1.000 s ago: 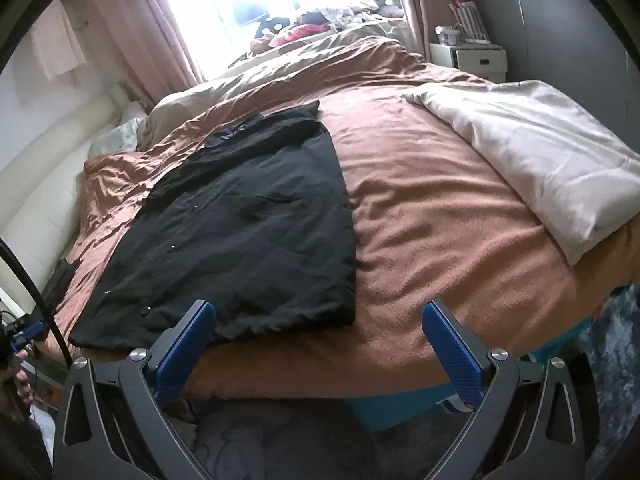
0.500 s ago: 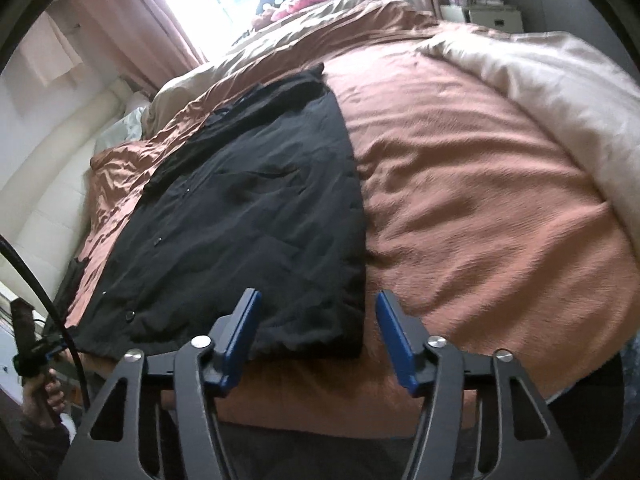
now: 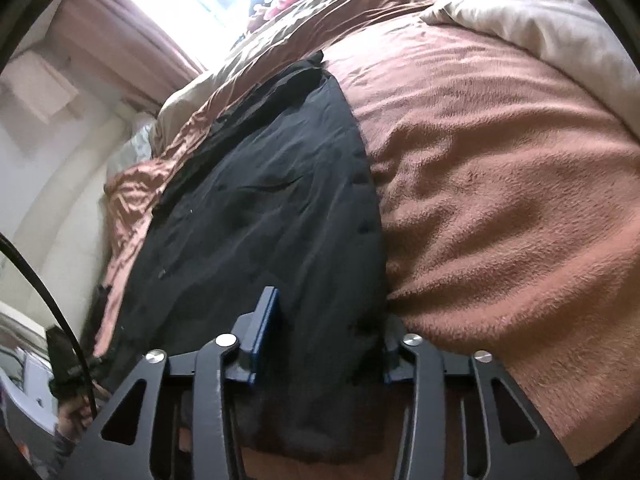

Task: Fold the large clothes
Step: 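Grasp the shirt hem with the right tool while the left tool grasps it too, then lift the hem with both tools and carry it over toward the collar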

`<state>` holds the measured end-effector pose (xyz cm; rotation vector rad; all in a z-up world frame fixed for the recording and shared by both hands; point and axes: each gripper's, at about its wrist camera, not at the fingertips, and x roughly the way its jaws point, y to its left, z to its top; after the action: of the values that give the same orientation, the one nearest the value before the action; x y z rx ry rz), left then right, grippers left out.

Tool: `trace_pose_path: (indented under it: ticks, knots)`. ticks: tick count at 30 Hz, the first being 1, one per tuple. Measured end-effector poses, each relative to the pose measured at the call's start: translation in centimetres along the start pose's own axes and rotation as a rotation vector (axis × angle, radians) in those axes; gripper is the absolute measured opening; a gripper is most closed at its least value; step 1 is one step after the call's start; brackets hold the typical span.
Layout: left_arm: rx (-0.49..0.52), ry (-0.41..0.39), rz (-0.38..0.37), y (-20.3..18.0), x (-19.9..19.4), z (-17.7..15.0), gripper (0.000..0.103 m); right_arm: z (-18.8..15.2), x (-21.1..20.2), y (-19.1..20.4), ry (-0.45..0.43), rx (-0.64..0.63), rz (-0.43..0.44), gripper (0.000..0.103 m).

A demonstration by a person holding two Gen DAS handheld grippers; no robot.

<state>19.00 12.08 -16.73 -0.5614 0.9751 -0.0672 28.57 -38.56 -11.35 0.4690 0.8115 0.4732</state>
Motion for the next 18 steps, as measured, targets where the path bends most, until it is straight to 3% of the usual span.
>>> trace_pose_path:
  ticks: [4, 7, 10, 13, 18]
  knots:
    - [0.018, 0.019, -0.059, -0.4, -0.2, -1.2, 0.033, -1.2, 0.1, -0.3, 0.016, 0.033, 0.087, 0.029]
    - [0.013, -0.006, -0.058, -0.1, -0.6, -1.5, 0.019, -1.6, 0.3, -0.2, 0.019, 0.007, 0.085, 0.013]
    - [0.011, -0.023, -0.053, -0.2, -1.2, -1.4, 0.015, -1.3, -0.5, 0.0, -0.008, 0.014, 0.08, 0.005]
    - [0.063, -0.059, -0.023, -1.4, -2.5, -1.3, 0.012, -0.9, -1.9, 1.2, -0.041, -0.031, 0.06, 0.003]
    - [0.058, -0.115, -0.03, -1.7, -4.5, -0.5, 0.008, -1.0, -4.0, 3.3, -0.078, -0.075, 0.077, 0.001]
